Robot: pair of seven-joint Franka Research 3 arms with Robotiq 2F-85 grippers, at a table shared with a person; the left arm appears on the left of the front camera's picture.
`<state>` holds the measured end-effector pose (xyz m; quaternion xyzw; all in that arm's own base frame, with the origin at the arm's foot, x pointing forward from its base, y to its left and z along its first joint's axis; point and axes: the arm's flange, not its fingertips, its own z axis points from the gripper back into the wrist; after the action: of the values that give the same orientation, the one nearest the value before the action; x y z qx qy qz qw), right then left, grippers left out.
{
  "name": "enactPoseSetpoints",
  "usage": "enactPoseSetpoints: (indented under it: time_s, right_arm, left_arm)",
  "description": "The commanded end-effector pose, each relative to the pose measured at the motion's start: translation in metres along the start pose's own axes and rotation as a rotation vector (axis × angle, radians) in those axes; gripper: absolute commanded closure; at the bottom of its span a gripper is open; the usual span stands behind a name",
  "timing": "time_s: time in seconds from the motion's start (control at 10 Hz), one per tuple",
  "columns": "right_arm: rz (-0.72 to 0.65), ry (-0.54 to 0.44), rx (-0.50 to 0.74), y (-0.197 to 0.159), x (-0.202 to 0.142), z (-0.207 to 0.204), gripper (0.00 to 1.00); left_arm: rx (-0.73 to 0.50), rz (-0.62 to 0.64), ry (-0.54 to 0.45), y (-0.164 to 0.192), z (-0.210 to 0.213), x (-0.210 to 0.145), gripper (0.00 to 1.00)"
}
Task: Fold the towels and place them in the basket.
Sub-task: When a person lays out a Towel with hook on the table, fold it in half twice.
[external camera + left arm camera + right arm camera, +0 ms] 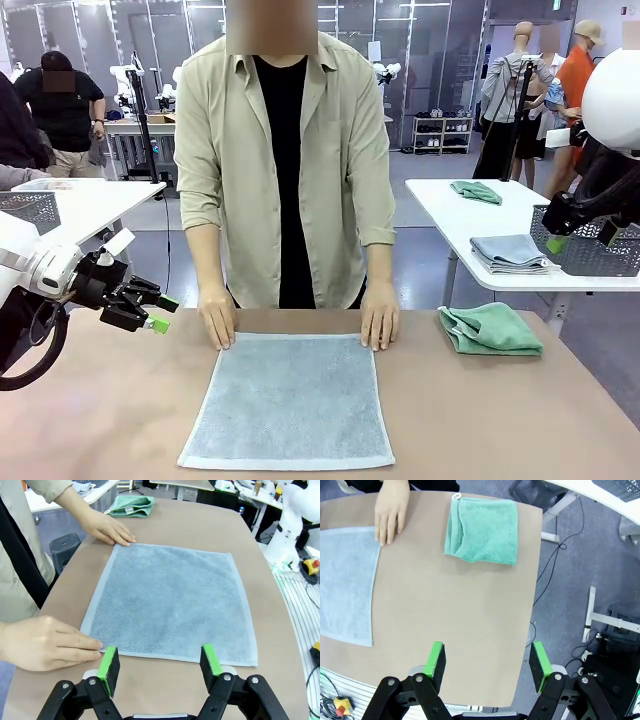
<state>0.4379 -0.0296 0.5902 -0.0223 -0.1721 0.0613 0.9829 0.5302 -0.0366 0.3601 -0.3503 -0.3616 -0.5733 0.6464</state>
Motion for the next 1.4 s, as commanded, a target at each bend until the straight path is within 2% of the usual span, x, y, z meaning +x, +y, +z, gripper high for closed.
enactPoseSetpoints:
  time_s: [0.0,0.4,0.5,0.6,0.7,0.9,1.1,1.3]
  right_arm:
    - [-0.003,0.001,-0.007,-0.001,0.003,0.0,0.16]
    - [0.0,0.0,0.0,0.0,0.0,0.0,0.16]
    - [0.122,-0.064,0.005,0.004,0.004,0.005,0.16]
    - [0.207,-0.098,-0.018,0.013,0.009,0.014,0.16]
    - [0.3,-0.116,-0.049,0.027,0.014,0.026,0.16]
    - [0.56,-0.146,-0.068,0.065,0.017,0.05,0.16]
    - [0.845,-0.155,-0.026,0.107,0.007,0.059,0.16]
    - [1.124,-0.102,0.072,0.154,-0.008,0.047,0.16]
  left_arm:
    - [0.0,-0.003,0.0,0.0,0.0,0.0,0.18]
    - [0.0,-0.003,0.0,0.0,0.0,0.0,0.18]
    - [0.0,0.0,0.0,0.0,0.0,0.0,0.18]
    - [0.014,-0.012,0.051,-0.006,-0.001,0.022,0.18]
    - [0.024,-0.024,0.109,-0.016,-0.001,0.048,0.18]
    - [0.039,-0.024,0.309,-0.044,-0.002,0.113,0.18]
    - [0.033,0.015,0.531,-0.074,-0.007,0.173,0.18]
    - [0.037,-0.004,0.726,-0.104,-0.025,0.223,0.18]
